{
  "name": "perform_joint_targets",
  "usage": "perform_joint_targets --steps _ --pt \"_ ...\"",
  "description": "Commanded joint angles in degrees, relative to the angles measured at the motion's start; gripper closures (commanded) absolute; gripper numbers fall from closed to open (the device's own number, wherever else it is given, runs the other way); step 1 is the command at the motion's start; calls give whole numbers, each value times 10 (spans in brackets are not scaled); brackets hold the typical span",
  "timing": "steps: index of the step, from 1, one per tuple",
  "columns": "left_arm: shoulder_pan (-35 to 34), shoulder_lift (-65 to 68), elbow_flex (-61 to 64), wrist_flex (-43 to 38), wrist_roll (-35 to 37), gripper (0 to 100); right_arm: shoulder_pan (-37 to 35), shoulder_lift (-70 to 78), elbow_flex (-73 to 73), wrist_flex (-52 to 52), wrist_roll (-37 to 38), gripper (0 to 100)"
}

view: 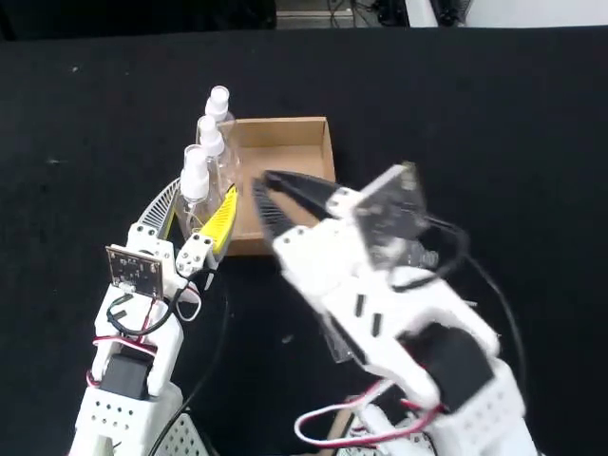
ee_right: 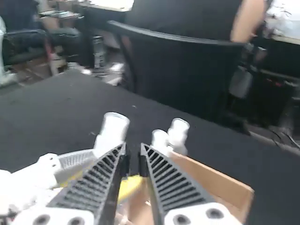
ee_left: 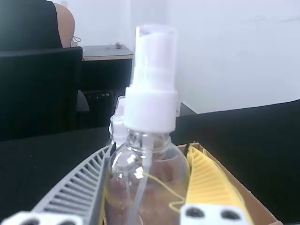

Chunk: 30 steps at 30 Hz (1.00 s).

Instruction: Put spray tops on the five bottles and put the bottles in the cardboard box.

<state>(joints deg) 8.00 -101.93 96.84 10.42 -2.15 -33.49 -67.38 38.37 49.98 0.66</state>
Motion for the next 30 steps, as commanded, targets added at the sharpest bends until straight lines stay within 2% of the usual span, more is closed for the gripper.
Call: perform_joint_targets --steps 1,7,10,13,16,25,28,30 --pt "1 1 7 -13 -3 970 89 -45 -1 22 30 987" --pt "1 1 7 -18 -3 970 213 -60 177 -45 73 987" --pt "1 1 7 -14 -3 970 275 -73 255 -89 71 987" --pt "11 1 7 -18 -3 970 298 -91 319 -128 46 987" --pt "31 1 7 -18 -3 970 305 -114 363 -151 11 987" --pt "54 1 7 -18 -7 970 301 -211 466 -154 4 987" --pt "48 2 7 -18 -8 970 265 -249 496 -155 7 987" --pt "35 5 7 -47 -3 970 239 -276 512 -152 7 987"
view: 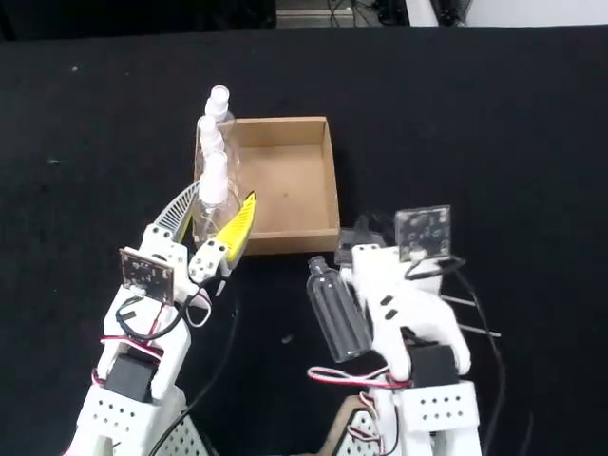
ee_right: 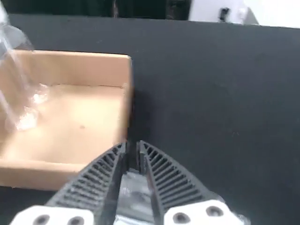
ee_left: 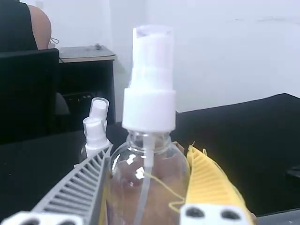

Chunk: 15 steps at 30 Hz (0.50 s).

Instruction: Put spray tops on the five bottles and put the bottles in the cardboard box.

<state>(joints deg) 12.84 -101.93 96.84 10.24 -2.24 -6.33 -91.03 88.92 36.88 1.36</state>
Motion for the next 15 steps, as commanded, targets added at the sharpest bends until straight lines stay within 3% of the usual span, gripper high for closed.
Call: perform_joint_targets --steps 1,7,15 --pt "-22 7 7 -70 -2 970 -42 -52 14 -19 1 987" --pt "-42 47 8 -163 -6 970 -59 -117 47 -18 1 987" --pt "-43 219 3 -330 -6 970 -57 -139 62 -17 1 987"
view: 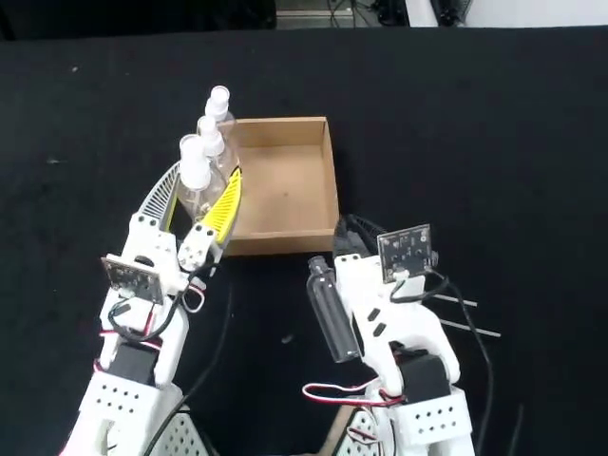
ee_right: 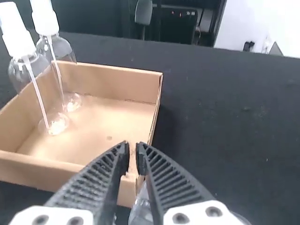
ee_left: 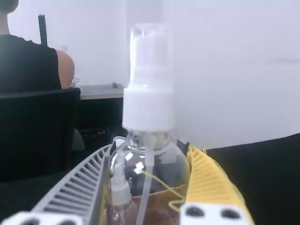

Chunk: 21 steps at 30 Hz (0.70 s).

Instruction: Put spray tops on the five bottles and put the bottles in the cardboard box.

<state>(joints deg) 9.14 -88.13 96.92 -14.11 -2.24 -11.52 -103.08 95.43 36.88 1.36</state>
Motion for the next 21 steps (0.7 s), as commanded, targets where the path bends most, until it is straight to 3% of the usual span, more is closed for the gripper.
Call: perform_joint_targets --steps 1,21 --pt "-6 107 2 -107 -6 970 -5 -19 -3 -17 1 987" --pt "-6 505 -59 -398 -2 970 -9 -22 -4 -3 30 987"
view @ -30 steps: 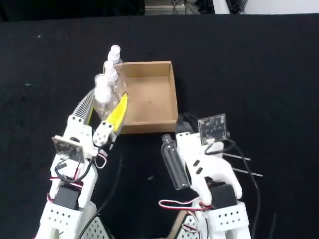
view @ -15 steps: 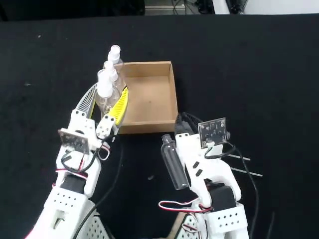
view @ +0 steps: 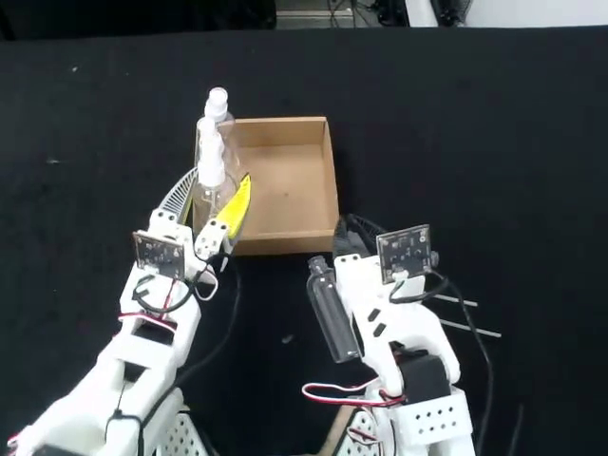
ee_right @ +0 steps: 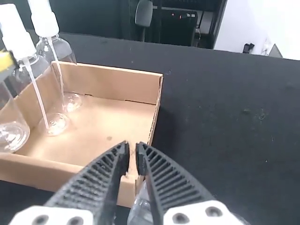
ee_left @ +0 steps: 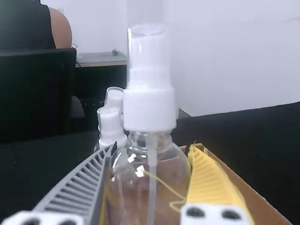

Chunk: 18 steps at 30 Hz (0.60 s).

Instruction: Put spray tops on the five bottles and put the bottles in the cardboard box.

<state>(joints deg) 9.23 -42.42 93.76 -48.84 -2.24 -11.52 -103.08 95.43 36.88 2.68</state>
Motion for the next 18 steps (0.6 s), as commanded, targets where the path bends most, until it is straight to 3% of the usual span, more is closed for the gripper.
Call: perform_joint_targets --steps 1,15,18 --pt "-7 62 -31 -55 -2 970 -9 -22 -4 -3 18 987" --pt "-31 214 -111 -104 -2 970 -9 -22 0 -3 20 987" --pt "-38 221 -102 -144 -2 970 -9 -23 0 -4 20 987"
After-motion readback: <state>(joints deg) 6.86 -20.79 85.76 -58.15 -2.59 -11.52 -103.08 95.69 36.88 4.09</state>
